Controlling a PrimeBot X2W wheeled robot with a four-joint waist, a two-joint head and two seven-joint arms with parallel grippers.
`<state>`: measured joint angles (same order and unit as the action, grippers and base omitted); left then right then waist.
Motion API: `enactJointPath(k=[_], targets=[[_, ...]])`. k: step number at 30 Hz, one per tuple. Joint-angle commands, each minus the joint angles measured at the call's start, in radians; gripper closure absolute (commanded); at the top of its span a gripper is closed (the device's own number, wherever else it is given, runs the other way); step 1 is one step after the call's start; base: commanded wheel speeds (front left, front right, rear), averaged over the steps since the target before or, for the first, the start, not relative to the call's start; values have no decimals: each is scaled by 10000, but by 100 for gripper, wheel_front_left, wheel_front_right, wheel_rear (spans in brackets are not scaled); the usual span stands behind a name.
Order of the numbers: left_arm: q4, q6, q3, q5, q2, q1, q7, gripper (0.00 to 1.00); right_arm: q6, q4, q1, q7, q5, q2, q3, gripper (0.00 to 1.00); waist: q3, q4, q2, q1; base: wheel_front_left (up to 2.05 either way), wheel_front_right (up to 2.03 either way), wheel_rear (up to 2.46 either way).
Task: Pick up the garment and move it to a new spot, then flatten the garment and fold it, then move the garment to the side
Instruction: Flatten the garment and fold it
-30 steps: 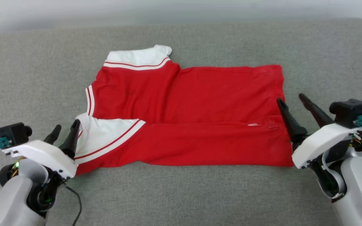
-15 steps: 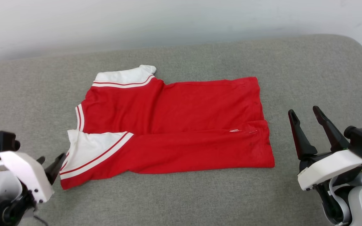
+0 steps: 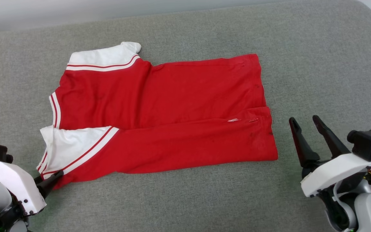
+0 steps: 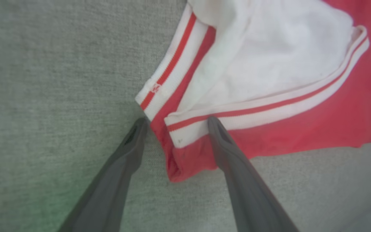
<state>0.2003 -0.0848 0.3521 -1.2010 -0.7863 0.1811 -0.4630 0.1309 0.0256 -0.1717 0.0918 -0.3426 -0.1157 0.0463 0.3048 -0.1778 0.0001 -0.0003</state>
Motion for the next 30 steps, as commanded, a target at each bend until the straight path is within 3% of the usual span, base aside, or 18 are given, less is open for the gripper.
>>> enactJointPath(k=[1, 6, 13, 19, 26, 28, 30], targets=[[437, 118, 638, -46, 871, -232, -142, 100, -4, 48, -57, 184, -230, -150, -102, 0, -55, 44, -1, 3, 0, 0, 0], [556, 396, 596, 252, 882, 68, 288, 100, -4, 307, 88, 1604, -806, -656, -373, 0, -383, 273, -1, 3, 0, 0, 0], [-101, 304, 355, 824, 747, 523, 1137, 100, -4, 956, -113, 4280, -1403, -1027, -382, 0, -681, 758, -1, 3, 0, 0, 0], [-856, 30, 384, 1113, 788, 612, 1364, 100, -4, 1794, -727, 5051, -1610, -828, 108, 0, -422, 1132, -1, 3, 0, 0, 0], [-961, 99, 421, 1149, 885, 702, 1479, 100, -2, 3471, -1451, 5599, -1990, -370, 1096, 0, -80, 1315, -1, 3, 0, 0, 0], [-938, 118, 440, 1120, 946, 718, 1510, 100, 8, 3737, -1562, 5609, -2091, -335, 1317, 100, -69, 1334, -1, 3, 0, 0, 0], [-887, 149, 467, 1054, 986, 693, 1455, 100, 11, 3858, -1704, 5536, -2108, -436, 1449, 100, -118, 1341, -1, 3, 0, 0, 0]])
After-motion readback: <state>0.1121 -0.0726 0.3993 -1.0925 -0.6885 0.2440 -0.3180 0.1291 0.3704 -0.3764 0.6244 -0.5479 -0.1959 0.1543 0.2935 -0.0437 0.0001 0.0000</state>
